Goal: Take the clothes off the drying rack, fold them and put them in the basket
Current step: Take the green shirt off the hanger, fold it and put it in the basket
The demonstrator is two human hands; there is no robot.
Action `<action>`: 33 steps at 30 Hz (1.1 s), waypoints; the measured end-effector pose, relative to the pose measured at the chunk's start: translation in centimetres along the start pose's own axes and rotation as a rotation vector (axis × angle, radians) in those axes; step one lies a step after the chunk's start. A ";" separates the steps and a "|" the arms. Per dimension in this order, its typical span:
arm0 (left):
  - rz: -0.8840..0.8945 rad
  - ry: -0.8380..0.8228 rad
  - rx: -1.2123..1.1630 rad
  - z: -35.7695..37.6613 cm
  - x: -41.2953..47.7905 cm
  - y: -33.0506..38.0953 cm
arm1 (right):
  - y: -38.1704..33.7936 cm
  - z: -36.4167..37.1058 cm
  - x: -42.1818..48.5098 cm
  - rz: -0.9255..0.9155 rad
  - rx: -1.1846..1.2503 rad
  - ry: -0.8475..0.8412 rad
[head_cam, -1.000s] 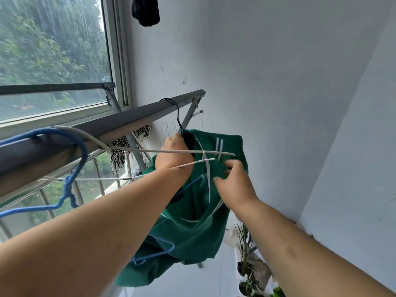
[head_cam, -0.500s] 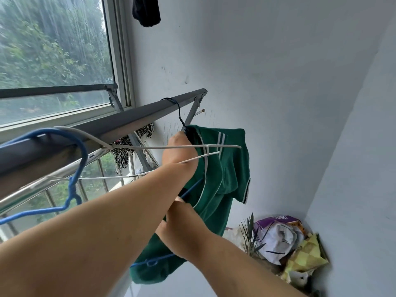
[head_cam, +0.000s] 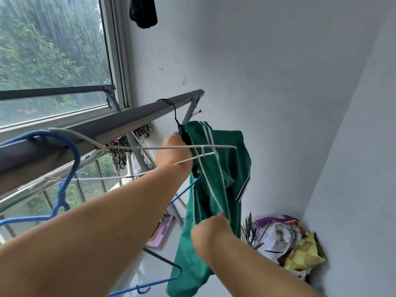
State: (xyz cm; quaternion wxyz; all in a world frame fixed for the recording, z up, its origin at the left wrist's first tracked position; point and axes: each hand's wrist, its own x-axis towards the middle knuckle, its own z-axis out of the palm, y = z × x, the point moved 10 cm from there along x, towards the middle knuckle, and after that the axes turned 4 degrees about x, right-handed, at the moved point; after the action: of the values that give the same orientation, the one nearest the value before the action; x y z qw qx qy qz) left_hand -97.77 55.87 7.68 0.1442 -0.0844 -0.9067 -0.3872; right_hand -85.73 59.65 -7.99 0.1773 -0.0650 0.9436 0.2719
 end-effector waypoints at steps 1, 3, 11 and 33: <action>0.002 0.000 0.031 0.1 0.0 -0.1 | 1.5 0.6 -0.1 0.056 0.013 0.002; -0.005 0.016 0.119 0.3 0.0 -0.5 | 5.0 1.4 -0.6 0.236 0.201 0.061; 0.163 0.067 0.604 2.2 -0.4 -0.4 | 12.1 -0.5 -2.7 0.565 0.418 0.186; 0.718 -0.290 0.717 10.5 -6.2 -0.8 | 10.8 7.3 -2.7 0.339 0.726 0.109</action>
State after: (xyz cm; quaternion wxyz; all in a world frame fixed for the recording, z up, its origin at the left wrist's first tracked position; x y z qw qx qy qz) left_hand -94.15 62.71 -1.79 0.1606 -0.3879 -0.9069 0.0366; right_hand -83.38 72.72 -7.48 0.0913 0.1441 0.9837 -0.0576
